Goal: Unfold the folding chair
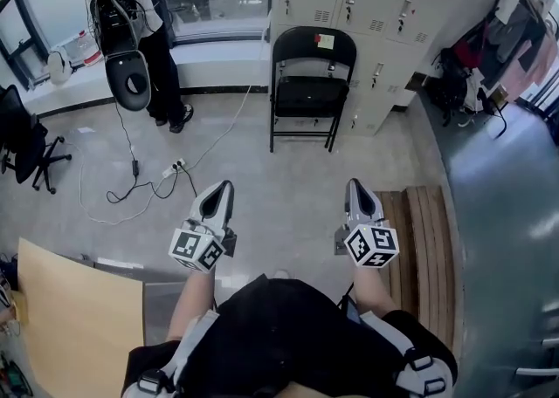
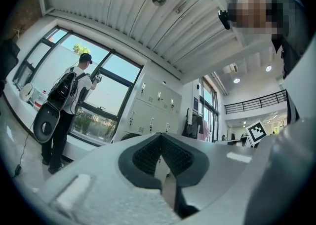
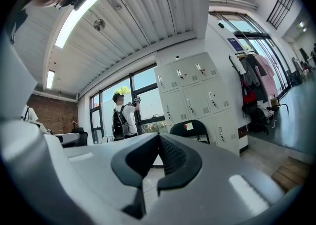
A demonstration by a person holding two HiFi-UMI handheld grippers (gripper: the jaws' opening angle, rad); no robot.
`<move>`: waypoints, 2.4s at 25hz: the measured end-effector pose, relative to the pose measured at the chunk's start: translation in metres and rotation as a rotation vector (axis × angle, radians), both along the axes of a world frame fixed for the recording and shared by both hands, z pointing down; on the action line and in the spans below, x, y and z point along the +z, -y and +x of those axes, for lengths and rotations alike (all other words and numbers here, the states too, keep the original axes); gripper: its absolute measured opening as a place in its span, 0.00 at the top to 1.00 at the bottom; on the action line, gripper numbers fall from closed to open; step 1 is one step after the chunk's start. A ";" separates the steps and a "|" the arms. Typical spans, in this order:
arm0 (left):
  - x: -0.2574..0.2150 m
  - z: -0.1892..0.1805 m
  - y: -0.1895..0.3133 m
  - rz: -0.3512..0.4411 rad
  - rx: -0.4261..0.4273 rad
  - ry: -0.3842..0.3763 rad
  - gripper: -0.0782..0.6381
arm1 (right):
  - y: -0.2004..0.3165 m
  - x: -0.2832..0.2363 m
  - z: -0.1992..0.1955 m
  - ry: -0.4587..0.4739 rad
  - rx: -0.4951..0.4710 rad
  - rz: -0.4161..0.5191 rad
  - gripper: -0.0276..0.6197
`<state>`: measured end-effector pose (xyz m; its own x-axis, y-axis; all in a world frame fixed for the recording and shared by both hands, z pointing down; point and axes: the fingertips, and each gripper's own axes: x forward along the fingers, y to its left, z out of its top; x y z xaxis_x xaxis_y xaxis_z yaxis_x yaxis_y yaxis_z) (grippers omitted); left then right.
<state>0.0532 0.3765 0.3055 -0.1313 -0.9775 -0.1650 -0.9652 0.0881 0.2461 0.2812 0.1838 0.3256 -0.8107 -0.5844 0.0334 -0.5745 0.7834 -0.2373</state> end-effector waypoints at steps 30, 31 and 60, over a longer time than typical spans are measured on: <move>0.018 -0.120 0.199 0.051 0.047 -0.021 0.88 | 0.192 0.003 -0.085 0.035 0.134 -0.011 0.95; 0.021 -0.132 0.203 0.044 0.041 -0.027 0.89 | 0.197 0.006 -0.099 0.032 0.127 -0.017 0.95; 0.025 -0.300 0.328 -0.013 0.042 -0.004 0.88 | 0.307 0.062 -0.307 -0.088 0.052 -0.199 0.95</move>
